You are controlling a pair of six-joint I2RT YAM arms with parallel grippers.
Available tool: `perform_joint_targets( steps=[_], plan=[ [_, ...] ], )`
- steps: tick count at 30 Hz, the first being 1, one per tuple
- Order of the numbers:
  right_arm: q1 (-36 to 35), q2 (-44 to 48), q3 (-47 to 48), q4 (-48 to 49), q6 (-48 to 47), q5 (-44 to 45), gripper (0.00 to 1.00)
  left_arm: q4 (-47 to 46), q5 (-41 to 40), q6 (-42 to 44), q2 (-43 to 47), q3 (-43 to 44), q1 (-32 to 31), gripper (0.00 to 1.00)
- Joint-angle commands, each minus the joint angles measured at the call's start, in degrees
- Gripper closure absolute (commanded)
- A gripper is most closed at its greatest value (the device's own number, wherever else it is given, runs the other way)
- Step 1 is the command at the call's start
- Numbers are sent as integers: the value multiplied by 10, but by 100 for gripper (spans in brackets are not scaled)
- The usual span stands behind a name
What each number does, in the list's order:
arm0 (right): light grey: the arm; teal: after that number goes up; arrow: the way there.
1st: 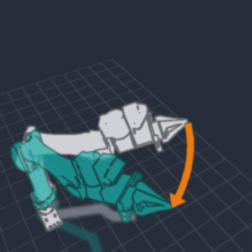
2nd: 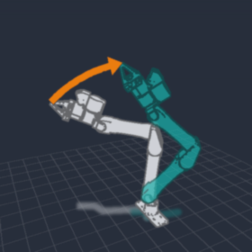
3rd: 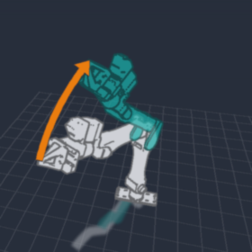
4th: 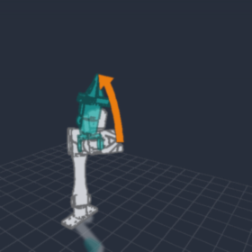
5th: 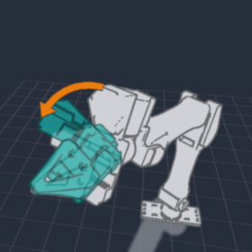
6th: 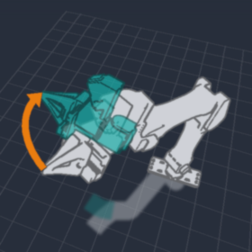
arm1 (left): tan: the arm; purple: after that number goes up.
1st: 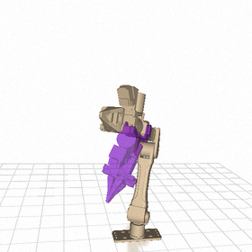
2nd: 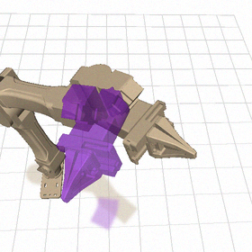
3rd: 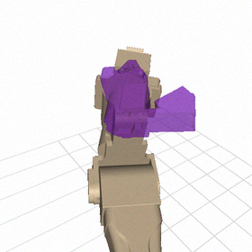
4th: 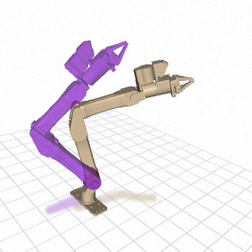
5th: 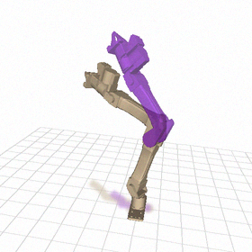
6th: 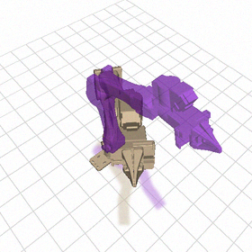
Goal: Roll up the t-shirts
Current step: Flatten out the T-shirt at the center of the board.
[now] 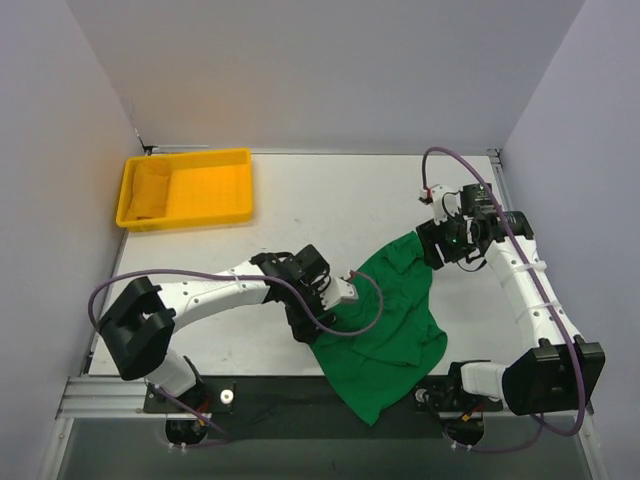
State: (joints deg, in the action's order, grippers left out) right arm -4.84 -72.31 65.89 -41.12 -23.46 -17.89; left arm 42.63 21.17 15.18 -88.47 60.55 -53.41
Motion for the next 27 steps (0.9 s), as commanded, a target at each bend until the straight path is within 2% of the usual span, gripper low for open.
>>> perform_joint_targets(
  steps=[1, 6, 9, 12, 13, 16, 17, 20, 24, 25, 27],
  plan=[
    [4, 31, -10, -18, -4, -4, 43, -64, -30, -39, -21, -7, -45, 29],
    [4, 36, -9, -17, -8, -6, 43, -87, -87, -63, -54, -9, -73, 30],
    [4, 42, -12, -17, -5, -13, 43, -91, -110, -68, -73, -5, -86, 36],
    [3, 51, -15, -16, -1, -16, 43, -91, -123, -70, -83, -3, -86, 48],
    [4, 53, -16, -16, -1, -16, 43, -91, -125, -67, -83, -3, -86, 60],
    [3, 60, -25, -17, -5, -15, 43, -79, -125, -62, -79, -6, -85, 76],
    [3, 64, -28, -17, -7, -14, 43, -70, -124, -59, -71, -6, -82, 85],
    [3, 67, -36, -27, -23, -21, 43, -49, -121, -40, -44, 4, -62, 98],
    [-6, 50, -23, -81, -62, -50, 43, -6, -108, 5, -22, 47, 21, 100],
    [-10, 38, -17, -96, -102, -58, 43, -4, -108, 15, -20, 54, 64, 100],
    [-23, 30, -5, -120, -147, -75, 43, -3, -121, 49, -21, 75, 101, 100]
  ],
)
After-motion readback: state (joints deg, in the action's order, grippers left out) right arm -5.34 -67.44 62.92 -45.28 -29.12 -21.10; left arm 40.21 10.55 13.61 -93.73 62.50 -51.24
